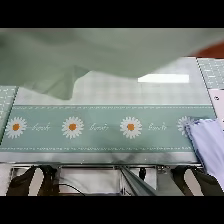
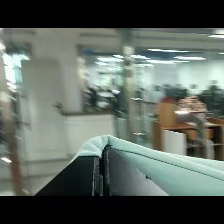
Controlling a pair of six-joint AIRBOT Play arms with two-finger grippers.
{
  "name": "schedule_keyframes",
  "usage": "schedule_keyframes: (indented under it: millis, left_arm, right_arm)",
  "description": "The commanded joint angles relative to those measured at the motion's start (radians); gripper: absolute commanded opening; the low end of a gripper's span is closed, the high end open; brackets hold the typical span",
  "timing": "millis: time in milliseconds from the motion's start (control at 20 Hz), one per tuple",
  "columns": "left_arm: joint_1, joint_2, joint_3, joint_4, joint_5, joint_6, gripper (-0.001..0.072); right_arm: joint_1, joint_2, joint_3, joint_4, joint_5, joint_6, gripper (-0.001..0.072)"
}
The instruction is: Fold the shirts.
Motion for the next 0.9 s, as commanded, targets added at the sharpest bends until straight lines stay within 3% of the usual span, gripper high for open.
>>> schedule_keyframes:
  millis: [0, 200, 400, 600, 700, 850]
  left_arm:
    - [0.056, 0.129, 0.009, 0.252, -0.056, -0.036, 0.0019]
    - [0.055, 0.176, -0.162, 0.402, -0.099, -0.185, 0.0019]
    - [0.055, 0.150, -0.518, 0.217, -0.097, -0.211, 0.0019]
    - [-0.048, -0.003, -0.848, -0.009, -0.015, -0.057, 0.0019]
    - [-0.153, -0.143, -0.887, -0.016, 0.066, 0.002, 0.0019]
    - [-0.298, -0.386, -0.848, -0.017, 0.296, 0.006, 0.0019]
  right_arm:
    - [0.001, 0.104, 0.003, -0.078, 0.143, 0.027, 0.0022]
    - [0.001, 0.142, -0.115, -0.062, 0.184, 0.035, 0.0022]
    - [0.001, 0.140, -0.362, 0.043, 0.178, 0.016, 0.0022]
    - [0.002, 0.128, -0.689, 0.071, 0.084, -0.020, 0.0022]
    - [0.002, 0.063, -0.827, 0.121, -0.025, -0.056, 0.0022]
    - [0.002, -0.145, -0.891, 0.200, -0.174, -0.143, 0.0022]
